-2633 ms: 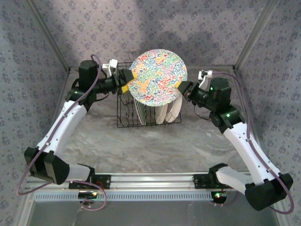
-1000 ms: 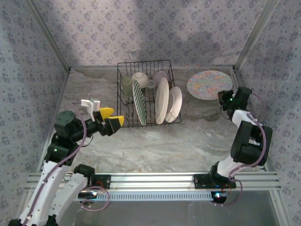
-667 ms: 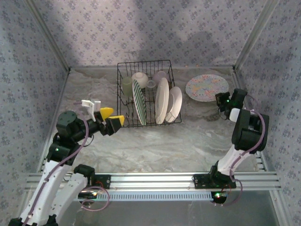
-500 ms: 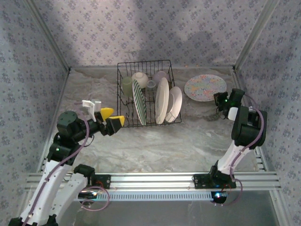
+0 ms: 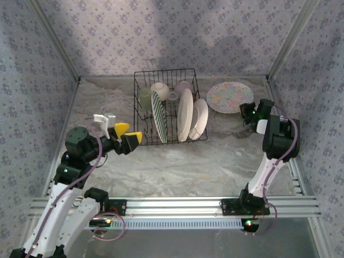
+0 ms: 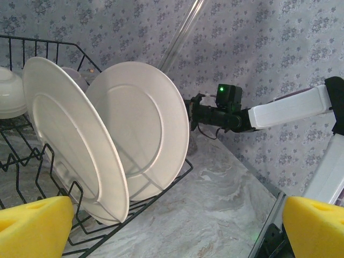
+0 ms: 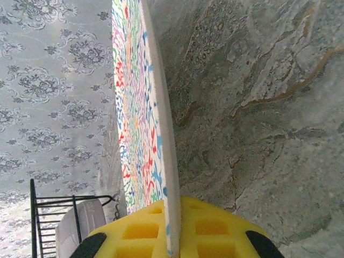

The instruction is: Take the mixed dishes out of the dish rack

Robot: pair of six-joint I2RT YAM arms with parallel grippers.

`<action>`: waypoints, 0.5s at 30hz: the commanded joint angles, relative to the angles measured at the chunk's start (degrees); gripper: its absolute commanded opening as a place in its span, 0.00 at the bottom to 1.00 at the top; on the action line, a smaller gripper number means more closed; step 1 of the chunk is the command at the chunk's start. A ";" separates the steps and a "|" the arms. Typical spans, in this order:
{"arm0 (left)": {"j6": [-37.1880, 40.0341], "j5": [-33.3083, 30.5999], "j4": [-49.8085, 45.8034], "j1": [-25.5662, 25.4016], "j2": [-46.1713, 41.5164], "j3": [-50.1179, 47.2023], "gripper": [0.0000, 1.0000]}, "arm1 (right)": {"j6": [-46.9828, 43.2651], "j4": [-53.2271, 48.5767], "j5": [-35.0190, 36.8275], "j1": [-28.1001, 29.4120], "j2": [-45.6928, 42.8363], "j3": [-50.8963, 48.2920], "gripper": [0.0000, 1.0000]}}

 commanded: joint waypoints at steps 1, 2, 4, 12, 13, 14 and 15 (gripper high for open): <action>1.24 -0.15 1.46 -0.46 -0.40 -0.51 0.99 | -1.33 -1.93 -0.74 0.66 1.95 4.38 0.00; 1.24 -0.15 1.36 -0.46 -0.49 -0.51 0.99 | -1.48 -2.33 -0.51 0.76 2.28 4.73 0.00; 1.41 -0.24 1.13 -0.41 -0.51 -0.57 0.99 | -1.70 -2.95 -0.02 0.81 2.68 5.18 0.00; 1.69 -0.33 0.58 -0.49 -1.01 -0.43 0.99 | -0.39 -3.25 -0.95 1.07 5.95 6.47 0.07; 1.61 -0.33 0.64 -0.39 -1.15 -0.50 0.99 | 0.10 -2.68 -1.19 1.03 6.35 6.37 0.08; 1.51 -0.33 0.65 -0.45 -1.15 -0.51 0.99 | 0.42 -2.34 -1.30 1.05 6.70 6.39 0.10; 1.36 -0.33 0.64 -0.45 -1.11 -0.53 0.99 | 0.62 -2.13 -1.41 1.03 6.97 6.36 0.12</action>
